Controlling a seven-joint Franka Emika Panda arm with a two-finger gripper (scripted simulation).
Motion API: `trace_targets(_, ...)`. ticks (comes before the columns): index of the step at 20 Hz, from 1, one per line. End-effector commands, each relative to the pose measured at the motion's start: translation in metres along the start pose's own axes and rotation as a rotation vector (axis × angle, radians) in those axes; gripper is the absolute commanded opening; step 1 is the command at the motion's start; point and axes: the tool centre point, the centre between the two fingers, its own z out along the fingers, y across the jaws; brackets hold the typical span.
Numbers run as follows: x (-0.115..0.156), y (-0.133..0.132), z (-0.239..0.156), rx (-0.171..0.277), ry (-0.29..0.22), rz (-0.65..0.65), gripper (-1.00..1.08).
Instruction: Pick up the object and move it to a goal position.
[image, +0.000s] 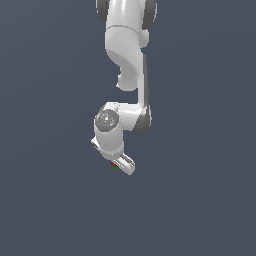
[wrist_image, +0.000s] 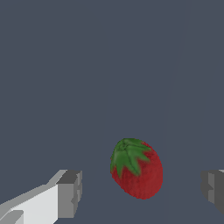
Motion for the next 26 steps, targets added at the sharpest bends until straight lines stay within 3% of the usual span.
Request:
trace_targets(1, -0.001, 0.001, 0.014, -0.001, -0.001, 0.001, 1.00)
trace_targets(9, 0.000, 0.000, 0.030, -0.001, -0.001, 0.003, 1.00)
trace_targets(10, 0.000, 0.000, 0.030, -0.001, -0.001, 0.003, -1.00)
trace_targets(26, -0.011, -0.012, 0.028, -0.001, -0.001, 0.002, -1.00)
